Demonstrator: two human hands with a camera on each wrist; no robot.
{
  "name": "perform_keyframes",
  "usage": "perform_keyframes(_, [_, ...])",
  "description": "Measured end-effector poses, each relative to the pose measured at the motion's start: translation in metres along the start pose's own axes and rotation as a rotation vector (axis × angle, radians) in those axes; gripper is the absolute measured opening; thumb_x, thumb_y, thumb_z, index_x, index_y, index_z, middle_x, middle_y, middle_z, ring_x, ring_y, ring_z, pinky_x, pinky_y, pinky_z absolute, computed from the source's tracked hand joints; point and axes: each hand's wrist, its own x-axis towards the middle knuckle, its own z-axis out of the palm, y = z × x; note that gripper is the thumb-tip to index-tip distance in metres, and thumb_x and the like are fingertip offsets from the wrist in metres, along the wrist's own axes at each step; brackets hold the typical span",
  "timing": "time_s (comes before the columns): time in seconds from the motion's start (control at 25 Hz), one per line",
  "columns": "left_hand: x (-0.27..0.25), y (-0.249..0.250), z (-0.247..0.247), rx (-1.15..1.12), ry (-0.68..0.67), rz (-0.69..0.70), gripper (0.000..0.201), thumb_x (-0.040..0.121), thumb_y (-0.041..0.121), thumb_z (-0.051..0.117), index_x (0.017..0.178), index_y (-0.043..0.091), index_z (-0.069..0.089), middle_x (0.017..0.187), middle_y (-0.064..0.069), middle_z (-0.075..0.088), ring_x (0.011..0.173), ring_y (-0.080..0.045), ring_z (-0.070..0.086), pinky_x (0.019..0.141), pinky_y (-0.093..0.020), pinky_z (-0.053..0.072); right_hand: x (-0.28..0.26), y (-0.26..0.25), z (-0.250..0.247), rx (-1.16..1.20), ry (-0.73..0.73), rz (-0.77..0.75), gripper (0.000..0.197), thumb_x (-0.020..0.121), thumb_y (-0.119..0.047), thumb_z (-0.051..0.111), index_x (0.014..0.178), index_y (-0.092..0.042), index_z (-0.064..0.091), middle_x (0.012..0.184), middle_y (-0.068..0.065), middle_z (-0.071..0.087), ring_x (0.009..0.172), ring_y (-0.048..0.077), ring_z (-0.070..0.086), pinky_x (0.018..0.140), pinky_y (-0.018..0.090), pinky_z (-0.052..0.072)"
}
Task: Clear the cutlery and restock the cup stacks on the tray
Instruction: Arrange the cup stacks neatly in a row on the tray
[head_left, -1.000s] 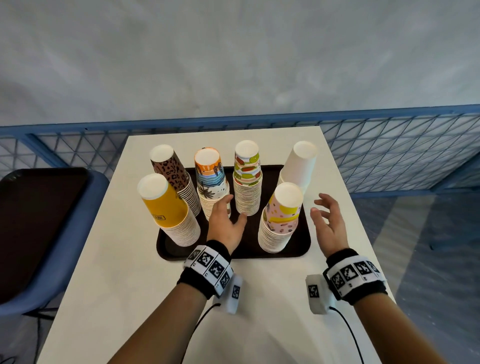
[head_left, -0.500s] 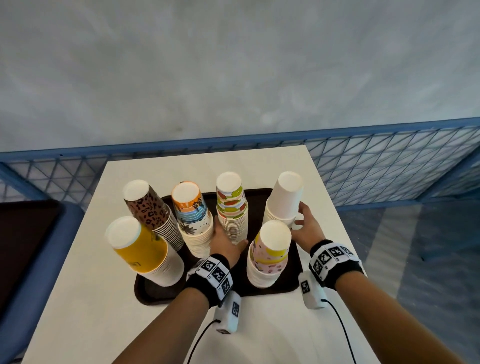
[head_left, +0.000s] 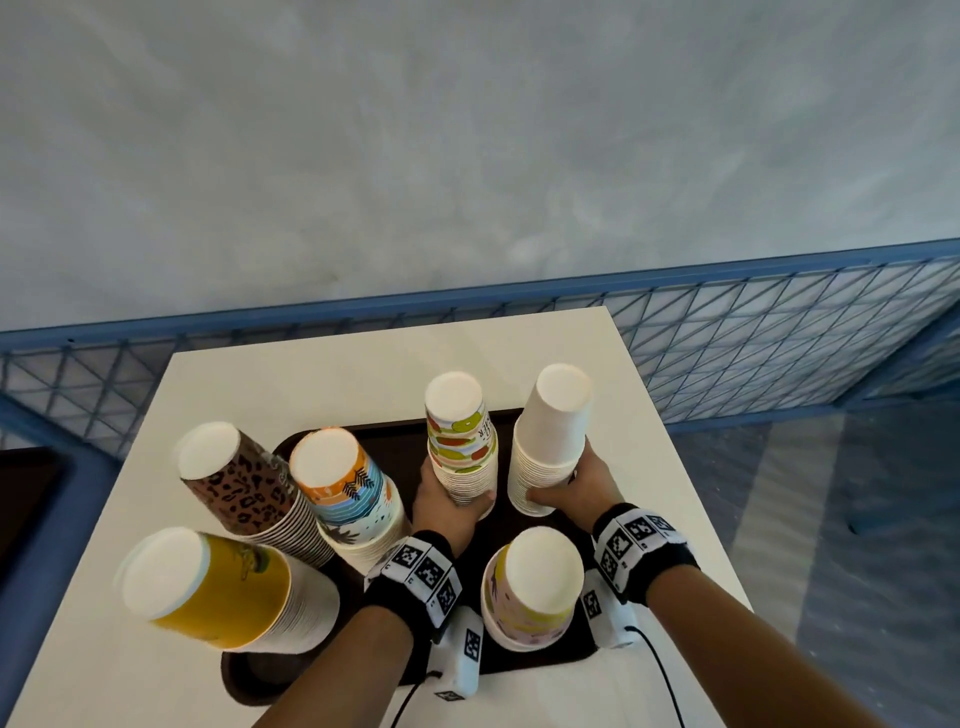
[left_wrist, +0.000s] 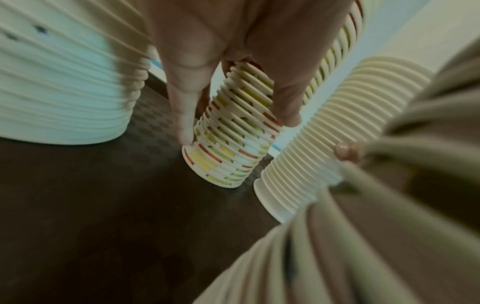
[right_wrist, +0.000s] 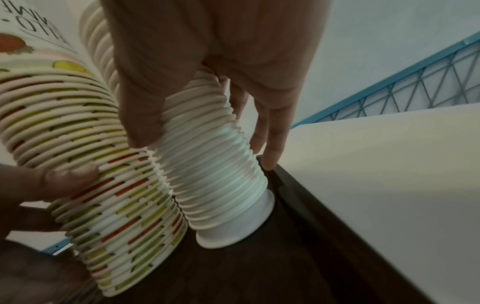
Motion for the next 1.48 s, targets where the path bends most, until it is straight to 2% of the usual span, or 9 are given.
perform_keyframes(0.16, [0.014,0.007,0.008,-0.014,-0.003,0.024,0.087,0.068,0.016,0.079,0.14,0.016,0.03,0.137,-0.007,0.051,0.127,-0.026,0.048,0.104,-0.033,0.037,0.022,-0.006,-0.001,0.019,0.028,-0.052,0.077,0.061,-0.001,0.078,0.128,-0.015,0.042,0.123,0.008,0.057,0.101,0.015,0.05,0.085,0.026,0.039])
perform_keyframes(0.48, [0.035,0.013,0.012,-0.009,-0.036,0.069,0.088,0.068,0.019,0.08,0.14,0.018,0.03,0.138,-0.007,0.05,0.129,-0.026,0.047,0.108,-0.036,0.037,0.049,0.001,0.002,-0.012,0.027,-0.108,0.088,0.062,-0.006,0.079,0.136,-0.02,0.033,0.13,0.005,0.053,0.117,0.019,0.05,0.095,0.031,0.042])
perform_keyframes(0.6, [0.041,0.016,0.015,-0.02,-0.02,0.087,0.086,0.07,0.015,0.078,0.141,0.017,0.029,0.138,-0.006,0.05,0.128,-0.026,0.047,0.106,-0.034,0.036,0.054,0.002,0.0,-0.038,0.013,-0.121,0.089,0.064,-0.007,0.079,0.138,-0.02,0.031,0.132,0.004,0.052,0.116,0.016,0.048,0.094,0.027,0.038])
perform_keyframes(0.72, [0.047,0.019,0.017,-0.026,-0.019,0.08,0.086,0.071,0.014,0.077,0.141,0.017,0.028,0.138,-0.007,0.05,0.128,-0.026,0.047,0.106,-0.034,0.036,0.058,0.004,-0.002,-0.08,-0.019,-0.13,0.09,0.068,-0.01,0.077,0.14,-0.021,0.026,0.136,0.004,0.049,0.122,0.021,0.047,0.094,0.026,0.036])
perform_keyframes(0.92, [0.058,0.022,0.016,-0.03,-0.043,0.075,0.086,0.072,0.012,0.076,0.141,0.016,0.025,0.139,-0.007,0.049,0.129,-0.025,0.046,0.109,-0.037,0.036,0.065,0.011,-0.001,-0.096,-0.054,-0.124,0.088,0.074,-0.011,0.073,0.143,-0.02,0.019,0.141,0.005,0.044,0.129,0.023,0.043,0.107,0.037,0.037])
perform_keyframes(1.08, [0.06,0.024,0.017,-0.026,-0.038,0.085,0.083,0.075,0.01,0.074,0.141,0.013,0.024,0.14,-0.008,0.047,0.13,-0.025,0.044,0.107,-0.032,0.033,0.069,0.017,0.006,-0.074,-0.043,-0.138,0.089,0.075,-0.013,0.072,0.144,-0.023,0.016,0.144,0.005,0.041,0.131,0.023,0.041,0.108,0.047,0.037])
perform_keyframes(1.2, [0.057,0.024,0.018,0.003,-0.042,0.079,0.08,0.078,0.013,0.071,0.143,0.012,0.023,0.142,-0.008,0.046,0.13,-0.026,0.044,0.107,-0.032,0.033,0.071,0.019,0.008,-0.095,-0.035,-0.124,0.086,0.077,-0.014,0.07,0.144,-0.02,0.016,0.143,0.007,0.042,0.13,0.025,0.042,0.108,0.045,0.038])
perform_keyframes(1.36, [0.045,0.027,0.01,0.124,-0.091,0.007,0.073,0.085,0.023,0.064,0.144,0.012,0.022,0.142,-0.011,0.046,0.13,-0.028,0.044,0.106,-0.031,0.034,0.061,0.013,0.003,-0.137,-0.02,-0.111,0.079,0.081,-0.013,0.066,0.143,-0.016,0.019,0.139,0.01,0.045,0.125,0.027,0.047,0.099,0.033,0.04])
perform_keyframes(1.48, [0.026,0.029,0.0,0.209,-0.141,-0.053,0.071,0.087,0.027,0.061,0.145,0.013,0.023,0.142,-0.011,0.046,0.131,-0.027,0.043,0.105,-0.03,0.034,0.04,0.01,-0.006,-0.14,0.017,-0.083,0.075,0.082,-0.014,0.064,0.143,-0.014,0.02,0.136,0.011,0.045,0.118,0.028,0.05,0.095,0.032,0.041])
